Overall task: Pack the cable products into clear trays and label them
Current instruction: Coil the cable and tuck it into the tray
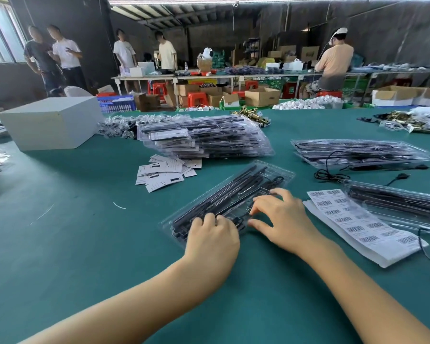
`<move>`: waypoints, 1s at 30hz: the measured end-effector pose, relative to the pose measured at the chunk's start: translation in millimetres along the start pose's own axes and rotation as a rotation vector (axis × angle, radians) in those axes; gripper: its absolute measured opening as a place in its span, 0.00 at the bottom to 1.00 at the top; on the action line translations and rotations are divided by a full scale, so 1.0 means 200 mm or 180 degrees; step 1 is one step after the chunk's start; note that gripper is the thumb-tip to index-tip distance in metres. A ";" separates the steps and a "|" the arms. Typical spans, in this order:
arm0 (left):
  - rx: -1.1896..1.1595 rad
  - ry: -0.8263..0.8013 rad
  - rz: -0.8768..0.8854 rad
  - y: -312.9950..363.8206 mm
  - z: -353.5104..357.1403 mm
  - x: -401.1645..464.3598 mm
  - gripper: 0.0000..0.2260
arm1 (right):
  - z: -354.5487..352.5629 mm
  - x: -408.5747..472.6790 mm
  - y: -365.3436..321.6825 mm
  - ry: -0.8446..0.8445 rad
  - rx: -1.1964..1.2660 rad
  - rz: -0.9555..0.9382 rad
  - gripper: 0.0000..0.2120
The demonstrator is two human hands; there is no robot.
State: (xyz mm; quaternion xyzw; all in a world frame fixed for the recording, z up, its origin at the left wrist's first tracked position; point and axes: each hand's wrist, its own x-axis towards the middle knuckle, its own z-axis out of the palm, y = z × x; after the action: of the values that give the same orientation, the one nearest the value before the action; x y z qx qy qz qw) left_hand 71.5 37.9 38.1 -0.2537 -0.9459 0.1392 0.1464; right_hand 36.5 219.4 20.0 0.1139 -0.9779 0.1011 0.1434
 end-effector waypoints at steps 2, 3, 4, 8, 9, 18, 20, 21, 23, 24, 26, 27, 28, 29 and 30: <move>0.0070 0.0515 0.0045 -0.07 0.05 -0.03 0.16 | 0.02 0.01 -0.03 0.0199 -0.0360 -0.0192 0.13; -0.0009 0.0708 0.0052 -0.11 0.09 -0.04 0.18 | 0.03 0.01 -0.04 0.0229 -0.0325 -0.0245 0.13; -0.0097 0.0865 0.0041 -0.15 0.13 -0.04 0.20 | 0.04 0.01 -0.06 0.0251 -0.0204 -0.0254 0.13; -0.0567 0.1170 0.0000 -0.28 0.23 -0.01 0.13 | 0.08 0.00 -0.07 0.0393 -0.0013 -0.0166 0.15; -0.0744 0.1230 -0.0038 -0.29 0.25 0.00 0.09 | 0.09 0.00 -0.07 0.0397 -0.0007 -0.0137 0.16; -0.1739 0.1061 -0.0469 -0.35 0.34 0.11 0.10 | 0.13 0.04 -0.06 0.0416 0.0166 0.0116 0.11; -0.1807 0.0984 -0.0412 -0.38 0.37 0.12 0.11 | 0.13 0.05 -0.05 0.0412 0.0251 0.0220 0.10; -0.1845 0.0999 -0.0339 -0.39 0.37 0.13 0.11 | 0.14 0.05 -0.05 0.0402 0.0313 0.0272 0.10; -0.1951 0.1055 -0.0205 -0.44 0.38 0.15 0.09 | 0.14 0.06 -0.05 0.0389 0.0470 0.0349 0.09; -0.2095 0.1093 -0.0238 -0.47 0.38 0.16 0.08 | 0.14 0.06 -0.05 0.0378 0.0526 0.0373 0.09; -0.2375 0.1333 -0.0665 -0.55 0.39 0.20 0.07 | 0.14 0.06 -0.04 0.0358 0.0583 0.0401 0.08; -0.2371 0.1472 -0.1015 -0.61 0.40 0.22 0.07 | 0.14 0.06 -0.04 0.0357 0.0596 0.0404 0.08; -0.2278 0.1511 -0.1379 -0.67 0.41 0.25 0.08 | 0.15 0.06 -0.04 0.0364 0.0603 0.0399 0.07; -0.2143 0.1405 -0.1700 -0.72 0.44 0.27 0.09 | 0.15 0.06 -0.03 0.0368 0.0604 0.0380 0.07; -0.1956 0.1172 -0.1932 -0.77 0.47 0.29 0.11 | 0.14 0.06 -0.03 0.0370 0.0602 0.0362 0.07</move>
State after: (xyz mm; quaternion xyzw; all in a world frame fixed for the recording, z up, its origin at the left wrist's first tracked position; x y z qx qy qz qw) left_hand -76.9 -78.5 16.3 -0.0176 -0.9331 -0.2437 0.2640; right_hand 19.4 204.0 -2.4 0.0652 -0.9589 0.2073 0.1826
